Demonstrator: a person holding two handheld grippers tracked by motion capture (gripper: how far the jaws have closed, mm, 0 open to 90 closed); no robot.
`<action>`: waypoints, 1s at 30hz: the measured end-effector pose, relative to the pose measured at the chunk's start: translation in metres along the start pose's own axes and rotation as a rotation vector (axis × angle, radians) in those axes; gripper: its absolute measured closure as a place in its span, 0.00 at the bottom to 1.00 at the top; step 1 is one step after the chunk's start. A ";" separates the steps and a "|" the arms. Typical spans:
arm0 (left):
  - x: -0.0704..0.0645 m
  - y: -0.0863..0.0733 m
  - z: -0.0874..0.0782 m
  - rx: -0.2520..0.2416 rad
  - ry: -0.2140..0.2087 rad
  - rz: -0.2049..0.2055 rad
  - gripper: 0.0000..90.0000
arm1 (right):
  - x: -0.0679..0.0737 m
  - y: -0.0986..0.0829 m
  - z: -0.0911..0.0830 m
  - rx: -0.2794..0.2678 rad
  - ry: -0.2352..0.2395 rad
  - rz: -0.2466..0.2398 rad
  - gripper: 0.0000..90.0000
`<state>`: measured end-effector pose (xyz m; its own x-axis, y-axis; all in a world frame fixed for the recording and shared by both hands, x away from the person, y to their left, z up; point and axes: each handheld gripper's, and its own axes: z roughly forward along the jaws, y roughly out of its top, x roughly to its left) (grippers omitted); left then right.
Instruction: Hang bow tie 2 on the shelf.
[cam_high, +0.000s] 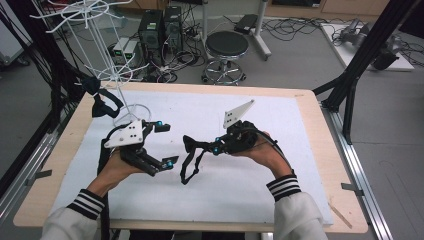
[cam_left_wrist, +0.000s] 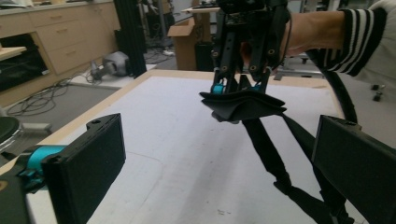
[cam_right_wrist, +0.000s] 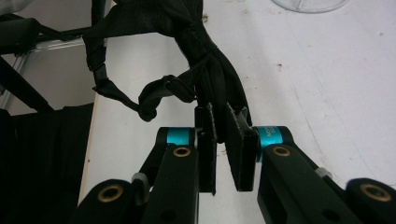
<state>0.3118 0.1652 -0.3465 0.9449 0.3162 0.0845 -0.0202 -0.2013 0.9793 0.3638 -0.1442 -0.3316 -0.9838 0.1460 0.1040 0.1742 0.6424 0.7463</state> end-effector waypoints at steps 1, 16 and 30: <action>0.000 0.000 0.001 0.003 -0.009 0.000 0.04 | 0.001 0.001 0.001 0.001 0.001 -0.003 0.93; 0.001 0.007 0.017 0.009 -0.090 -0.014 0.20 | 0.006 0.004 0.004 0.009 -0.011 -0.022 0.92; 0.002 0.008 0.019 0.016 -0.111 -0.026 0.45 | 0.008 0.004 0.006 -0.006 -0.016 -0.034 0.92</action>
<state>0.3201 0.1469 -0.3423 0.9754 0.2174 0.0373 0.0092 -0.2094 0.9778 0.3573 -0.1364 -0.3315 -0.9883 0.1363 0.0683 0.1407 0.6425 0.7533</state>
